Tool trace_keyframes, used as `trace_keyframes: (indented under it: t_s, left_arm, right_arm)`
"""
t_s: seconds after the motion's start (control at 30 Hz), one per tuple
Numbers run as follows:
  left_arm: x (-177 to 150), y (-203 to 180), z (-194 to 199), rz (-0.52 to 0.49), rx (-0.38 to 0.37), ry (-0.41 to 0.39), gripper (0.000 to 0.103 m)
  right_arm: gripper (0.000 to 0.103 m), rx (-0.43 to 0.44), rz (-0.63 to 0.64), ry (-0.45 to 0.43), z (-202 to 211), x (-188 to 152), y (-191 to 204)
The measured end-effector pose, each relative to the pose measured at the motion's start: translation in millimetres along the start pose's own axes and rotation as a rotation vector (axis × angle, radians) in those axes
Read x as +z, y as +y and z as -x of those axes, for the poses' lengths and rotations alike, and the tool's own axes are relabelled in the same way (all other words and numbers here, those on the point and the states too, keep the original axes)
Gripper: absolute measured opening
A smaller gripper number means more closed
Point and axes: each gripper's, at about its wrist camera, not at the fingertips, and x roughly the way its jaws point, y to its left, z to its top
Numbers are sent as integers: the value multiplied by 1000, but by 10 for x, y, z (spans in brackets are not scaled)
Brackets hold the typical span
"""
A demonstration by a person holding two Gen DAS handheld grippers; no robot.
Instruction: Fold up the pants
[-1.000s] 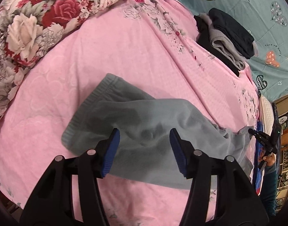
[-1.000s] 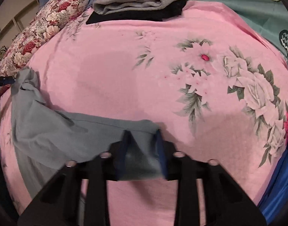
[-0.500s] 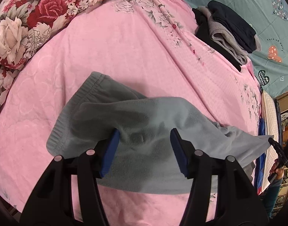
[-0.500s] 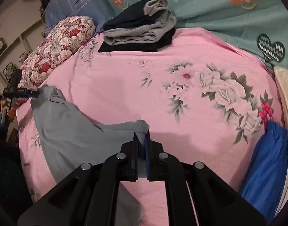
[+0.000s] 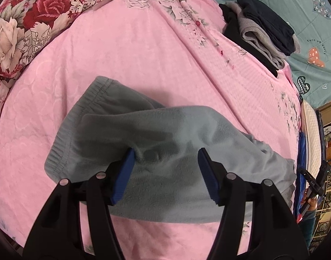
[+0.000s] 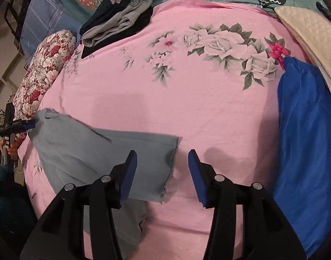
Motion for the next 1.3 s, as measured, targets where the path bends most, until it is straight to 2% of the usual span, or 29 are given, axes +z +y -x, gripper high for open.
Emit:
trace_keyframes:
  t_s: [0.13,0.2,0.27,0.3,0.33,0.37,0.47,0.7,0.8,0.87,0.9,0.93,1.0,1.1,1.3]
  left_arm:
    - [8,-73,-20,-11,16,3,62]
    - [-4,-99,-7,-25,23,-1,63]
    - [-4,-80,-9,-22,29,-1,64]
    - [1,-68,-20,-17,31,2,64]
    - [13,-53,-44,-10,33,8,64]
    - [20,-41,-64,-7,33,13,64]
    - [45,-40,-88,-15,35,19,64]
    - [144,-18,-82,-13,30,-4,64]
    - [160,-12,-133,0,32,2,64]
    - [138,-35,-156,-6,42,3,64]
    - [121,-49,-157,-10,45,3,64]
    - [94,-62,-148,-16,46,3,64]
    - [51,-84,-120,-34,42,5,64]
    - [36,-81,-99,-37,38,9,64]
    - [80,-91,-150,-20,47,17,66]
  right_arm:
    - [51,-14,63,-66,-149,24,20]
    - [51,-53,117,-55,-288,75,51]
    - [53,-57,160,-39,-382,92,102]
    - [47,-34,186,-24,-390,90,157]
    - [16,-25,212,-8,-390,79,214]
    - [6,-33,238,13,-396,61,275]
    - [7,-30,268,26,-292,14,424]
    - [7,26,259,-100,491,267,664]
    - [7,-21,213,-125,482,490,599]
    - [7,-84,137,-122,242,671,465]
    - [11,-145,61,-137,80,762,343]
    - [26,-153,-21,-137,-51,806,190]
    - [49,-168,-121,-116,-268,853,-60]
    - [49,-103,-183,-55,-366,679,-263]
    - [49,-45,-107,-12,-113,149,-222]
